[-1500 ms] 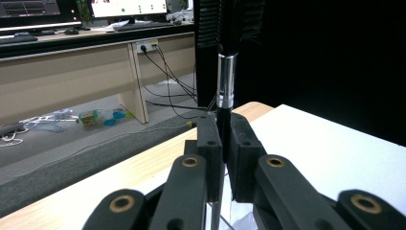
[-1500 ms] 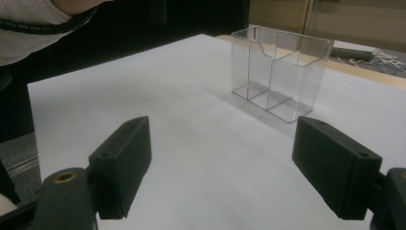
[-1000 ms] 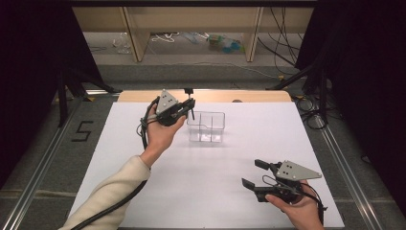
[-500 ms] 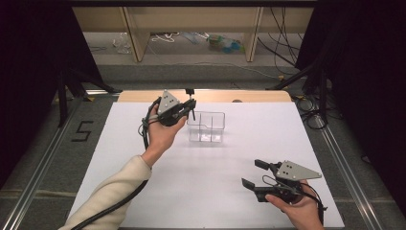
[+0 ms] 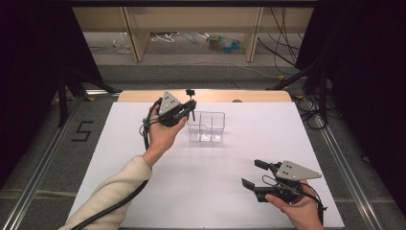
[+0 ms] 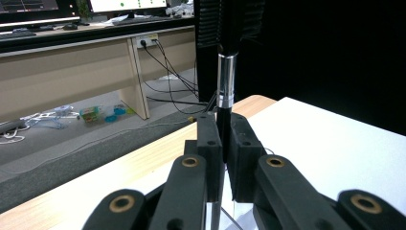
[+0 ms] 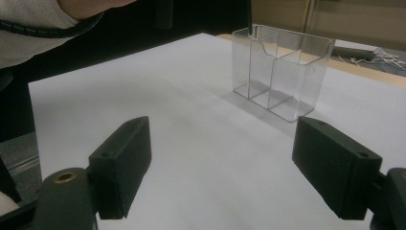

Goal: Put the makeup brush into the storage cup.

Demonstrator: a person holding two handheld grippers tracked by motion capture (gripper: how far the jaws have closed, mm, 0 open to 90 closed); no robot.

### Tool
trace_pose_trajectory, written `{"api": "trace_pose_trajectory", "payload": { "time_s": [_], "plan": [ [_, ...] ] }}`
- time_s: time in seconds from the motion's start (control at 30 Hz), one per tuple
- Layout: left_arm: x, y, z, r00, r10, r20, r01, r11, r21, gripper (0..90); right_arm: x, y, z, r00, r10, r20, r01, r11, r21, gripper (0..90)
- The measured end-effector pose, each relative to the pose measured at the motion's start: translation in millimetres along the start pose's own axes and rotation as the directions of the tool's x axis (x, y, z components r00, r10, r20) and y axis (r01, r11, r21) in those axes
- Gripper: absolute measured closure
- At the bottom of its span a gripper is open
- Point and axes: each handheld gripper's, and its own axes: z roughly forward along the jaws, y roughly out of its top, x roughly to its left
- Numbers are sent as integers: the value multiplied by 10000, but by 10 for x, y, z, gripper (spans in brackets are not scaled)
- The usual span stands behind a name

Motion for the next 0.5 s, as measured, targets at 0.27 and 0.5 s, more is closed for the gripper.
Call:
{"api": "trace_pose_trajectory", "payload": {
  "time_s": [0.27,0.5],
  "plan": [
    [16,-25,14,10000,19,-32,-18,9999,108,849,14,-10,22,9992,297,-272,-301,9994,-150,222],
    [32,-45,32,10000,4,-60,-3,9999,145,849,14,-10,23,9992,293,-265,-297,9995,-145,222]
  ]
}}
